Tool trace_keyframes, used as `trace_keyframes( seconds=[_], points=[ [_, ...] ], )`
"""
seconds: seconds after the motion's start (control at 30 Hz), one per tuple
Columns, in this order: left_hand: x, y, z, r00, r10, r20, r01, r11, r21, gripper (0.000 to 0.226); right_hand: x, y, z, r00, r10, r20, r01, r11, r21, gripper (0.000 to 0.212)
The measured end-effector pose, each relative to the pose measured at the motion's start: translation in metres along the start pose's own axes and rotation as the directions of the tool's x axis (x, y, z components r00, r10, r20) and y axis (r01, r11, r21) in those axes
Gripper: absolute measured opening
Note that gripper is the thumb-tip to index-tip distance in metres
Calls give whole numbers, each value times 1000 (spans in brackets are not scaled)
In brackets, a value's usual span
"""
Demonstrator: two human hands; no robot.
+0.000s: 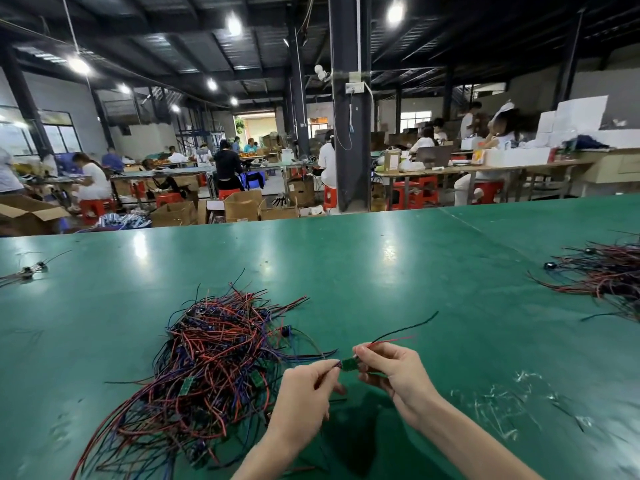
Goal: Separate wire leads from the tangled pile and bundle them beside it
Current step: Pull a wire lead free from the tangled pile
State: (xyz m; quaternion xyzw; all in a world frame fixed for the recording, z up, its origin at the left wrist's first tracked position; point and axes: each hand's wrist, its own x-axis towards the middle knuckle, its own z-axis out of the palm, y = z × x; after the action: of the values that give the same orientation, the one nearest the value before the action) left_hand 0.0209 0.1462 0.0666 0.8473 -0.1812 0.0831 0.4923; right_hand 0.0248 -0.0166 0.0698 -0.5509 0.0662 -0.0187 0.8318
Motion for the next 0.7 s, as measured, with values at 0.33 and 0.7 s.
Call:
trace_keyframes(
  seconds=[0.33, 0.7],
  points=[
    [3, 19, 1, 945, -302, 129, 326, 819, -472, 25, -6, -8, 1, 996, 15, 93, -23, 995, 93, 20],
    [3, 17, -6, 923, -230, 309, 362, 791, -493, 10, -8, -5, 3, 997, 48, 65, -48, 999, 5, 15]
  ],
)
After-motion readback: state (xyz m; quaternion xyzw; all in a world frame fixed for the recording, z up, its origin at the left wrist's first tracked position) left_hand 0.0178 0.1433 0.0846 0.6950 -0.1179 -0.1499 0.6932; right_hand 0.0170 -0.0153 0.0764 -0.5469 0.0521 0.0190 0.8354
